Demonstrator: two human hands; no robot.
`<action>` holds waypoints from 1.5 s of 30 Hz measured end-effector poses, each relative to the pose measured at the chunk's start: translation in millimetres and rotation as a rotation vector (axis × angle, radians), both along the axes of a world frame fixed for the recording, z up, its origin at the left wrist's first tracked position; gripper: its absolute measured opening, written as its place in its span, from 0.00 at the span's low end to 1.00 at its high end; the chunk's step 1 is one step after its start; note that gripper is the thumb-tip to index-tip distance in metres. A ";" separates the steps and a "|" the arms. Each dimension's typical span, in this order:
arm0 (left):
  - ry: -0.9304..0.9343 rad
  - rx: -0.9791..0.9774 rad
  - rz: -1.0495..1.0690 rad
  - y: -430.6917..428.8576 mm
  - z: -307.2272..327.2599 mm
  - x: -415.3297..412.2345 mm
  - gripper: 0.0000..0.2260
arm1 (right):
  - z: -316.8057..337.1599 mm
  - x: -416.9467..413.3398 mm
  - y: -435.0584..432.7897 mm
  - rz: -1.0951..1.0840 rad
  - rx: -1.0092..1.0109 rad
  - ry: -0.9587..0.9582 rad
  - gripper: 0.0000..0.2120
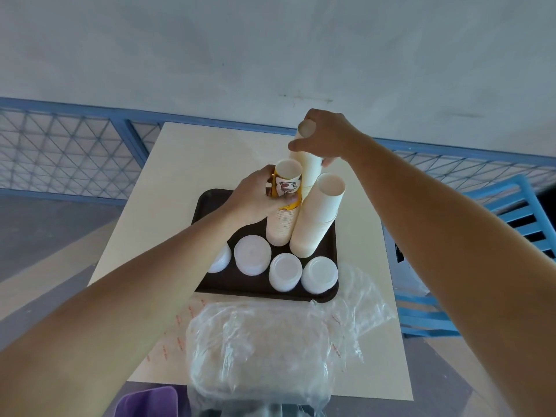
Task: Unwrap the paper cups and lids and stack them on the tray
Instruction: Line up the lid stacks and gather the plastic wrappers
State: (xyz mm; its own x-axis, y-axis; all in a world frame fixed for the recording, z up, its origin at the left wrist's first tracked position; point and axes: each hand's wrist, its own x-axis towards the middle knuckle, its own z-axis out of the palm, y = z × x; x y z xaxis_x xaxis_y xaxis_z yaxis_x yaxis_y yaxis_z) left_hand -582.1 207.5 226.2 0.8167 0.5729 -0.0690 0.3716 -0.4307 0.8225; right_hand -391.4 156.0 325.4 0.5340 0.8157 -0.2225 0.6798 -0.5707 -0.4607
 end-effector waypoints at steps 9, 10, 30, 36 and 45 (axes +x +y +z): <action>-0.034 -0.003 0.018 1.2 -8.7 -9.9 0.31 | -4.4 -11.2 5.9 0.003 0.022 0.036 0.26; -0.041 -0.004 0.017 0.7 -9.1 -10.9 0.31 | -4.7 -12.3 6.9 0.006 0.022 0.038 0.26; -0.098 -0.034 0.043 5.8 -26.0 -45.3 0.26 | -9.8 -43.4 40.4 0.094 0.018 -0.002 0.29; 0.261 0.230 0.126 24.3 -57.5 -115.8 0.28 | -10.3 -53.3 49.5 0.106 0.024 0.031 0.29; 0.366 0.245 0.052 23.8 -100.8 -148.5 0.30 | -9.0 -83.3 75.4 0.144 -0.007 0.062 0.30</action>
State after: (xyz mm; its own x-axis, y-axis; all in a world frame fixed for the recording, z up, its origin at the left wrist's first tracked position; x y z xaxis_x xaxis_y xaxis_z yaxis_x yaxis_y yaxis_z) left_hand -730.7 231.3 125.4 0.7334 0.6480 -0.2055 0.6458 -0.5695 0.5085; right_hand -474.7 231.4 316.4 0.3969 0.8810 -0.2576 0.7248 -0.4730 -0.5009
